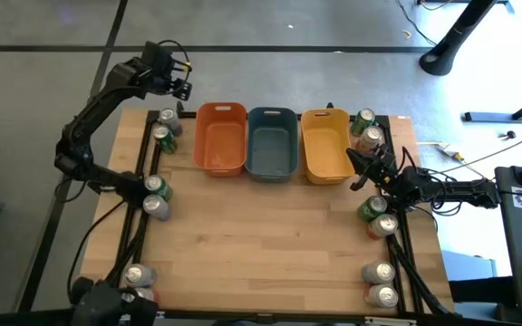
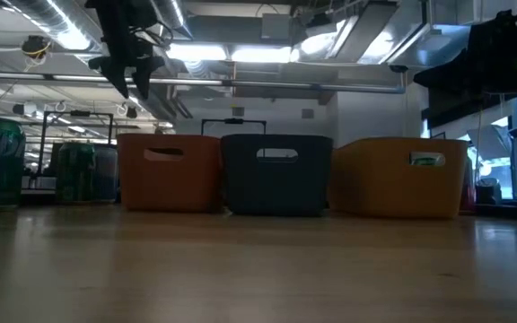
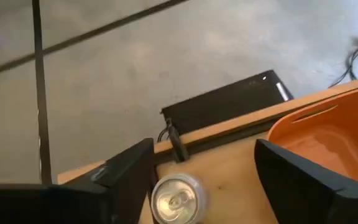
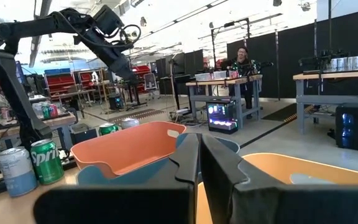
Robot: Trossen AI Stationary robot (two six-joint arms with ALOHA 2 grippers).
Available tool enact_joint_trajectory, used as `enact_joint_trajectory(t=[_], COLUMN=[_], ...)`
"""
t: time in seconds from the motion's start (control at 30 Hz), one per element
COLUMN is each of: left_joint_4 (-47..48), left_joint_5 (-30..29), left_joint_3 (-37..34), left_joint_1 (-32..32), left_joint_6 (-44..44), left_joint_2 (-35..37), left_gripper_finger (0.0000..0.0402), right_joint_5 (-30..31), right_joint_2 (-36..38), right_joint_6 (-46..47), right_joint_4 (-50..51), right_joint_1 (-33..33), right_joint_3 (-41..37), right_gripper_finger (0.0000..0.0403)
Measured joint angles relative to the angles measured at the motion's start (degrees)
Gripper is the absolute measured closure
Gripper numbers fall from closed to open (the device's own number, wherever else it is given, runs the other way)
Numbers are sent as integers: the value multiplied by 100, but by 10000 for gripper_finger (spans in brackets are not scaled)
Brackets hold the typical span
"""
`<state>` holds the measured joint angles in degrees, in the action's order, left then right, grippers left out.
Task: Sort soda cans
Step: Put the top left blue-white soda can into the orange bin
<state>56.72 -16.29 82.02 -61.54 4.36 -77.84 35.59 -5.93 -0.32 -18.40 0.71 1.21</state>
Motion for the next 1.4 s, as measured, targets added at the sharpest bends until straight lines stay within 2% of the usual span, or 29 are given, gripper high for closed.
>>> enact_joint_trajectory(t=[0.13,0.47,0.9,1.1,1.3,1.4], left_joint_4=[208,812,1022,1044,1260,1372], left_joint_5=[1,4,-29,-91,-750,-807], left_joint_3=[0,0,0,0,-2,-2], left_joint_1=[-87,-76,-70,-3,170,163], left_joint_6=[60,52,20,-895,-2254,-2578], left_joint_2=[-167,-991,-1399,-1585,-1633,-1633], left_gripper_finger=[113,111,111,111,112,111], right_joint_5=[2,0,2,2,2,0], right_joint_2=[0,0,2,2,2,2], right_joint_6=[2,1,37,68,180,321], right_joint_4=[106,108,204,213,314,458], right_joint_1=[0,0,0,0,2,1], right_joint_3=[0,0,2,2,2,2], right_gripper_finger=[384,384,384,384,384,384])
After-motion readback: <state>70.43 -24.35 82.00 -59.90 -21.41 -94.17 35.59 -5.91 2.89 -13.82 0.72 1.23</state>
